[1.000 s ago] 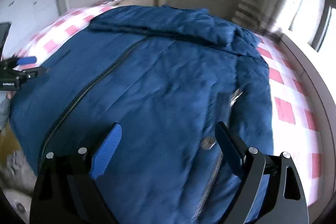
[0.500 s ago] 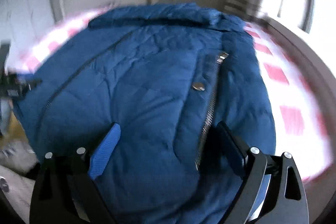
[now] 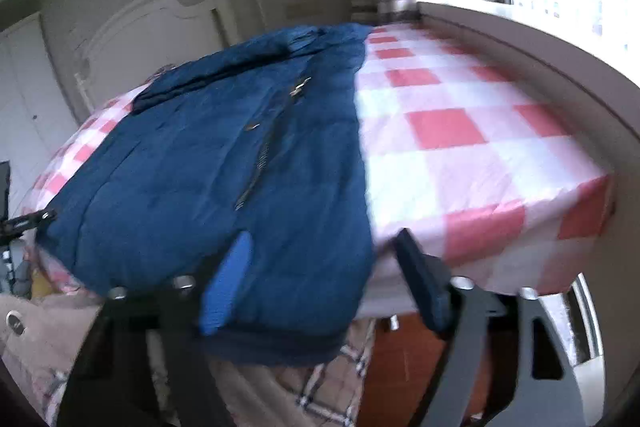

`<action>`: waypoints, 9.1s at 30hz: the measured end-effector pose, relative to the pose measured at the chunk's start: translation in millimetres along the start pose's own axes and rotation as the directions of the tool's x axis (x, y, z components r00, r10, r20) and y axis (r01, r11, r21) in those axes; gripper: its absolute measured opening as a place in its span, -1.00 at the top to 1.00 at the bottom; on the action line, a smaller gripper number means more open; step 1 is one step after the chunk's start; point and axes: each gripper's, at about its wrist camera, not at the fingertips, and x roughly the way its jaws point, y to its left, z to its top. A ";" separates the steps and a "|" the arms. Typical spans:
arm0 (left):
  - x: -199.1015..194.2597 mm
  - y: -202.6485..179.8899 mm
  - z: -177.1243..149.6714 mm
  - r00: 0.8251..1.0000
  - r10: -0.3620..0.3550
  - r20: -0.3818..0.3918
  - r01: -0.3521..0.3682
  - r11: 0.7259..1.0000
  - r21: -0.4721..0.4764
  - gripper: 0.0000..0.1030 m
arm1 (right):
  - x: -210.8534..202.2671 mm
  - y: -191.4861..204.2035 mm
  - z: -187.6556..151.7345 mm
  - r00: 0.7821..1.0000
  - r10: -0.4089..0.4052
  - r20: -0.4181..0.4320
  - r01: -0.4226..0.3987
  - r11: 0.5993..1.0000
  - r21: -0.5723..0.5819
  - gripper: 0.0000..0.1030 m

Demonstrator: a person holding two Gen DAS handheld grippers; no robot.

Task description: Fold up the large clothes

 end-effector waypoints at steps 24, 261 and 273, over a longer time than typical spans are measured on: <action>-21.5 10.4 -18.8 0.998 -0.056 0.000 0.056 0.998 0.025 0.11 | 17.3 -23.6 -33.1 0.963 0.269 0.011 -0.267 0.948 0.171 0.61; 98.6 -76.1 123.8 0.980 0.176 0.092 -0.193 0.953 0.233 -0.96 | 156.8 169.9 138.7 0.984 -0.067 -0.166 0.000 0.928 -0.372 -0.91; 106.7 -85.3 124.4 0.973 0.222 0.067 -0.232 0.939 0.256 -0.96 | 167.1 175.5 132.0 0.973 -0.110 -0.203 0.019 0.914 -0.406 -0.91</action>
